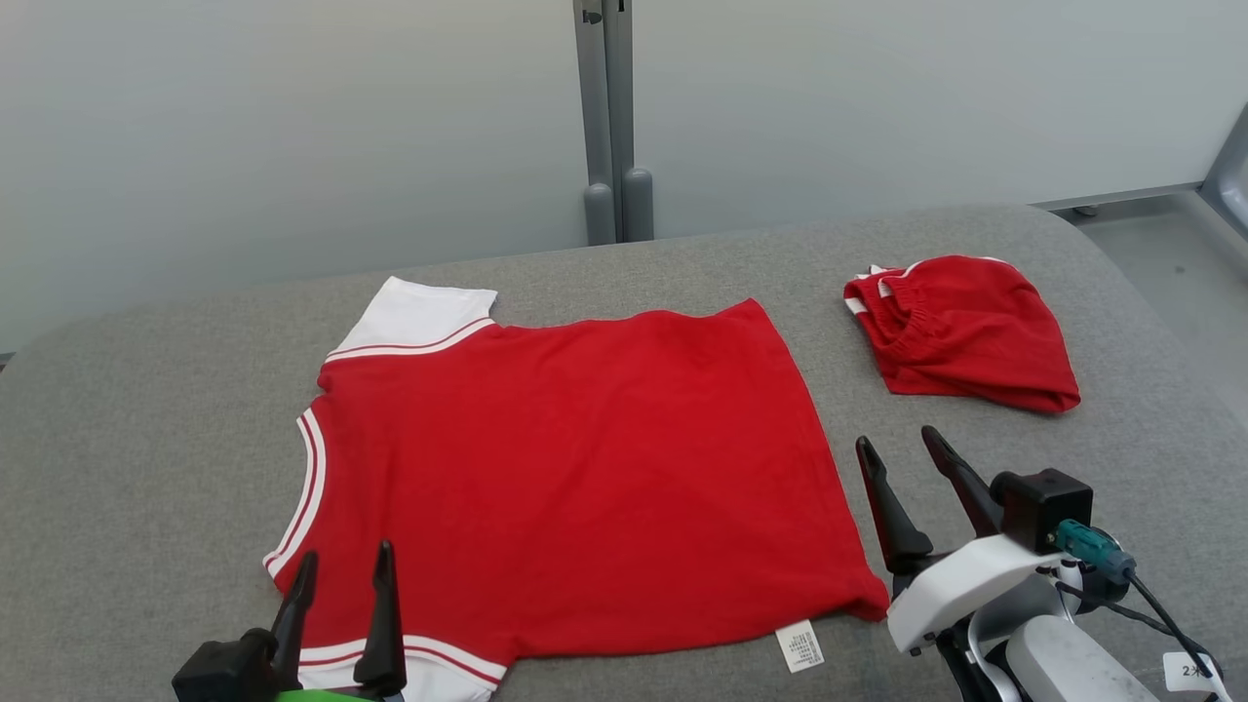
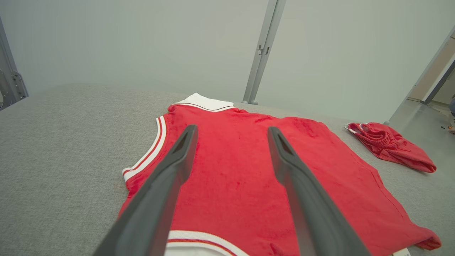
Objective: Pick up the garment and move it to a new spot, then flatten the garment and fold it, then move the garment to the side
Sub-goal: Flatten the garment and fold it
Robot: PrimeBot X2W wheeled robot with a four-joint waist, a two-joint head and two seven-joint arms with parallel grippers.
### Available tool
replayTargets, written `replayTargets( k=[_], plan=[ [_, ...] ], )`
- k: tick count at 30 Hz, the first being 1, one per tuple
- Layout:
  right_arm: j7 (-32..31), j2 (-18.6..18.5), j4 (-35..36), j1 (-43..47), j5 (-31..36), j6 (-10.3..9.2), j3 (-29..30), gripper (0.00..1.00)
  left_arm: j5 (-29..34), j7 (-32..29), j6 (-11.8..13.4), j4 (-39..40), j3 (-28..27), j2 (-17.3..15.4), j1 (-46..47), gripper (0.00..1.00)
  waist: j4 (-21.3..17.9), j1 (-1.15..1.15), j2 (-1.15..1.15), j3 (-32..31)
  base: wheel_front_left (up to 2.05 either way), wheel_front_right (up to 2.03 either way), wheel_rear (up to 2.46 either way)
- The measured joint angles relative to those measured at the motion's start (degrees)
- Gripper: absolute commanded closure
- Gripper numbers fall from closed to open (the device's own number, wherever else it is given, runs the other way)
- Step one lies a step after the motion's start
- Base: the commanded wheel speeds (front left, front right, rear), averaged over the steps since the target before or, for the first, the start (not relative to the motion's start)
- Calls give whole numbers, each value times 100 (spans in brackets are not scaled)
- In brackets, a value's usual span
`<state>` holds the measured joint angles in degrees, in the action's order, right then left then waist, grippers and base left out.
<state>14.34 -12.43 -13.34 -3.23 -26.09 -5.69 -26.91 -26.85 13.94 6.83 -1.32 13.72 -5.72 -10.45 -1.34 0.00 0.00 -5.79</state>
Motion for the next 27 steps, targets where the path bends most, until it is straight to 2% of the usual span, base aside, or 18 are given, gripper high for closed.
replayTargets(
  k=[27],
  plan=[
    [0,27,5,124,211,-48,181,0,90,7,1,-148,-32,100,-3,0,154,0,0,58,0,0,0]
  ],
)
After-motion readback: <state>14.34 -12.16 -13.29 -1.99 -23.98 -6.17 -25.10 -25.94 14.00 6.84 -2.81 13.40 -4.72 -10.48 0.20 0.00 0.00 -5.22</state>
